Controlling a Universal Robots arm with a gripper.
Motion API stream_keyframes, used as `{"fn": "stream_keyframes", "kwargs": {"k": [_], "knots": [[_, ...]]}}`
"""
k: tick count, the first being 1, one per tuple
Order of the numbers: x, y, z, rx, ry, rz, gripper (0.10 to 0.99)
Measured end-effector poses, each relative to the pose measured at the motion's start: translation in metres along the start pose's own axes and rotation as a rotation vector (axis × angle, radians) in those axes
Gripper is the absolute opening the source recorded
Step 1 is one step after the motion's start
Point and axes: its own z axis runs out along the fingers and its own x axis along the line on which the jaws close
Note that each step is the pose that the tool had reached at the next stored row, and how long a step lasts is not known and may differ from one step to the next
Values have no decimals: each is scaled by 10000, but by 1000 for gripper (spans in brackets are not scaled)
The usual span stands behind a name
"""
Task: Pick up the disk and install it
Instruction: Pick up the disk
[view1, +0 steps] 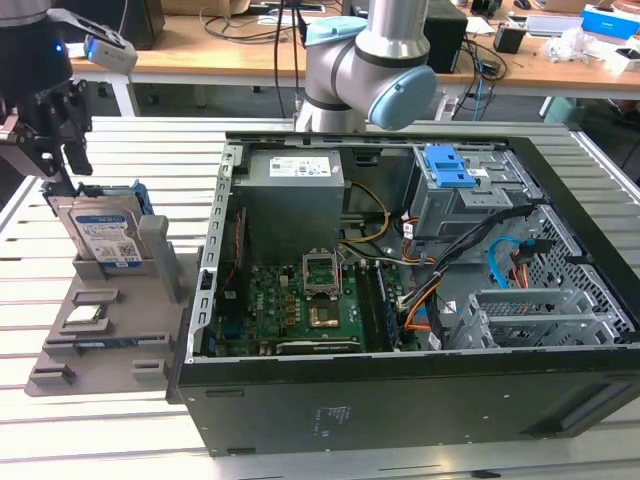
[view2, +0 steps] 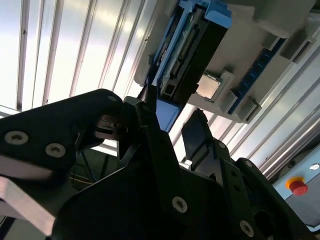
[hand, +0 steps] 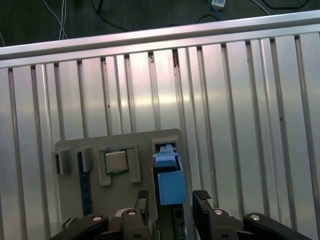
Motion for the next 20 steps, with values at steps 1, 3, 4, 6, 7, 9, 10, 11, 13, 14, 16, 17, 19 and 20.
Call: {"fn": "stream_keyframes", "kwargs": {"k": [1, 3, 4, 6, 7, 9, 10, 11, 13, 14, 16, 17, 19, 20], "knots": [[-1, -1, 17, 6, 22, -67, 482], [-3, -8, 49, 22, 72, -328, 482], [-4, -10, 61, 31, 89, -485, 482], [-8, -24, 81, 45, 105, -731, 482], [-8, -27, 92, 46, 105, -733, 482], [-10, -30, 138, 45, 106, -735, 482], [-12, -32, 168, 44, 107, -735, 482], [-13, -34, 192, 45, 107, -735, 482], [-16, -43, 242, 45, 110, -736, 482], [-17, -47, 255, 46, 110, -736, 482], [-19, -56, 287, 45, 114, -735, 482], [-20, -59, 301, 46, 116, -735, 482], [-22, -66, 326, 46, 119, -735, 482], [-29, -98, 422, 45, 129, -734, 482]]}}
